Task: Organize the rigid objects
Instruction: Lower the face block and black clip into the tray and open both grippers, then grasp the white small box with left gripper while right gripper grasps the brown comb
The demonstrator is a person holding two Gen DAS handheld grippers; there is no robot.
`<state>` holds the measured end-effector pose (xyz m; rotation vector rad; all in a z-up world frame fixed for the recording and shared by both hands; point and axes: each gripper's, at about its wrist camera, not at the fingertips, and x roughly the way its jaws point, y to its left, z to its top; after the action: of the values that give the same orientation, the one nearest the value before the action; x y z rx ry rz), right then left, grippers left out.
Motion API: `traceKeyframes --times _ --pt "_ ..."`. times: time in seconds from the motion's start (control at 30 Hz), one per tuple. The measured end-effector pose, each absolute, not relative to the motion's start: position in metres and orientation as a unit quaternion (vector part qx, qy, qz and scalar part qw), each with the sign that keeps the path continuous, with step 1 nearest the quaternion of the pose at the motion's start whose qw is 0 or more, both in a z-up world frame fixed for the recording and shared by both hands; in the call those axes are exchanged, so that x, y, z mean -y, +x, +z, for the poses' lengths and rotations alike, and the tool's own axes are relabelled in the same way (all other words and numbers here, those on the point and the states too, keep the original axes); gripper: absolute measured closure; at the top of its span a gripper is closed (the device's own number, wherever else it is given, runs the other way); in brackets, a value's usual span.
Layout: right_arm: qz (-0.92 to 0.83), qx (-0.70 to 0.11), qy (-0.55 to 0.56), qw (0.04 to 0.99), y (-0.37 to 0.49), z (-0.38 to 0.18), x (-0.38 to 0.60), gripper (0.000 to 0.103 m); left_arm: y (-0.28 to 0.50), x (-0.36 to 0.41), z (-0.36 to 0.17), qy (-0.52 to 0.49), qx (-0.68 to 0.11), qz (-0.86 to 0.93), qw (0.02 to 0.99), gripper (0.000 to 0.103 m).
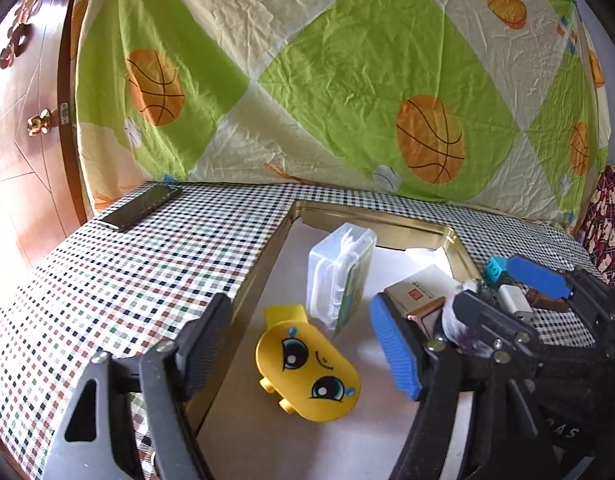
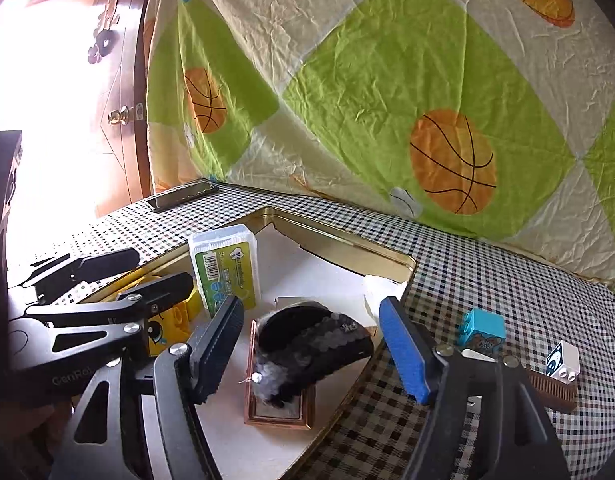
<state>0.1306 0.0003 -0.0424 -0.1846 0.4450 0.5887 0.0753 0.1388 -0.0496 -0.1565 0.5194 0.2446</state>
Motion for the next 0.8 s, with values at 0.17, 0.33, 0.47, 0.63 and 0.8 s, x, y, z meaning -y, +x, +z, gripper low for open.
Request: traceKeyframes --times 0.17,0.33,0.47,0.63,0.8 --pt "0.274 -0.196 -0.087 0.938 0.112 -0.036 0.031 0.024 0.057 -0.134 -0.041 -0.093 -0.216 0.112 0.965 0.001" --pt "0.232 -0.187 -0.078 0.951 0.103 -0.031 0.088 0.022 0.055 -0.097 -0.030 -0.072 -0.198 0.074 0.975 0.001" --pt "0.176 -0.192 -0.059 0.964 0.113 -0.030 0.144 0.022 0.065 -0.051 -0.028 -0.036 -0.201 0.029 0.978 0.001" --pt "0.110 -0.214 -0.003 0.971 0.136 -0.033 0.208 0.022 0.085 0.002 -0.031 0.002 -0.222 -0.022 0.975 0.001" --pt "0.086 -0.251 0.004 0.964 0.164 -0.040 0.230 0.022 0.113 0.044 -0.032 0.028 -0.258 -0.053 0.964 0.001"
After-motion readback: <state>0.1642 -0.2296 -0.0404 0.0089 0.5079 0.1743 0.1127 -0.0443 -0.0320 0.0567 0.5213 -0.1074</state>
